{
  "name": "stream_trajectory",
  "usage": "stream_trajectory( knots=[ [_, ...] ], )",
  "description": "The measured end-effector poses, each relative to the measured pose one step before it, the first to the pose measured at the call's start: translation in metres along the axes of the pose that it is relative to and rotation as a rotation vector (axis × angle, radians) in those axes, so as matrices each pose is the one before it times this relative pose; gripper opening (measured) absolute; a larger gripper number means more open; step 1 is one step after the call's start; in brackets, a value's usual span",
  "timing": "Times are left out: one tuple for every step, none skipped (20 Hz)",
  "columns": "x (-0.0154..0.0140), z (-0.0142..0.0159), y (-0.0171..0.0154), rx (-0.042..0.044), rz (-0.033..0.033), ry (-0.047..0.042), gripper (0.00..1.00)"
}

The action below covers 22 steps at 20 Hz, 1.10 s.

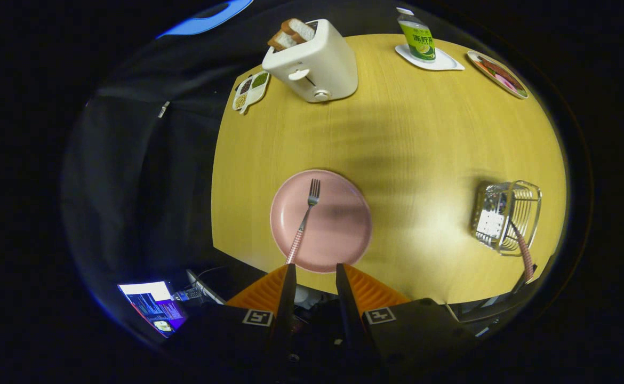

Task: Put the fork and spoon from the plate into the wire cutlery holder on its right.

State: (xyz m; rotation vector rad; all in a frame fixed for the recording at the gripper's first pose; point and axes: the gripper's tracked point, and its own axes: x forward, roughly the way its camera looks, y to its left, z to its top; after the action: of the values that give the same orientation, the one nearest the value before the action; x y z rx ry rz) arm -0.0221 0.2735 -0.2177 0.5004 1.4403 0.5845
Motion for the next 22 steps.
stream_trajectory(
  knots=[
    [0.01129,-0.00165,0.00835,0.00639,0.00216,0.00264,0.47],
    [0.01231,-0.00388,0.00683,0.00699,-0.00117,0.00883,0.47],
    [0.0114,-0.00241,0.00632,0.00465,-0.00191,0.00736,0.48],
    [0.01102,-0.00422,0.00427,0.00158,-0.0063,0.01088,0.48],
    [0.01044,-0.00538,0.00652,0.00211,-0.00505,0.01403,0.47],
    [0.01041,-0.00289,0.0043,0.00833,-0.00119,0.00728,0.47],
    [0.00977,-0.00341,0.00257,0.00668,-0.00618,0.00915,0.47],
    [0.00934,-0.00235,0.00172,0.0134,-0.00739,0.0048,0.47],
    [0.00807,-0.00135,-0.00015,0.01482,-0.00847,0.0019,0.47],
    [0.00873,0.00047,-0.00379,0.01153,-0.01183,-0.0042,0.47],
    [0.00815,0.00082,-0.00298,0.01202,-0.01777,-0.00837,0.47],
    [0.00865,0.00134,-0.00296,0.013,-0.01833,-0.00571,0.47],
    [0.00763,-0.00066,-0.00181,0.01521,-0.01415,-0.0036,0.48],
    [0.00789,-0.00138,-0.00232,0.01158,-0.01332,0.00296,0.48],
    [0.00667,-0.00008,-0.00198,0.01244,-0.01063,-0.00116,0.48],
    [0.00627,-0.0008,-0.00136,0.00867,-0.00897,-0.00332,0.48],
    [0.00385,-0.00071,0.00201,0.00958,-0.01006,-0.00327,0.47],
    [0.00443,0.0011,-0.00023,0.01363,-0.00502,-0.00254,0.48],
    [0.00437,0.00003,0.00032,0.01472,-0.00369,0.00025,0.47],
    [0.00287,0.00103,0.00059,0.01041,0.00113,0.00122,0.47],
    [0.00391,0.0008,-0.00263,0.00988,-0.00097,0.0009,0.45],
    [0.00106,-0.00014,-0.00124,0.00101,-0.0058,0.00446,0.42]
  ],
)
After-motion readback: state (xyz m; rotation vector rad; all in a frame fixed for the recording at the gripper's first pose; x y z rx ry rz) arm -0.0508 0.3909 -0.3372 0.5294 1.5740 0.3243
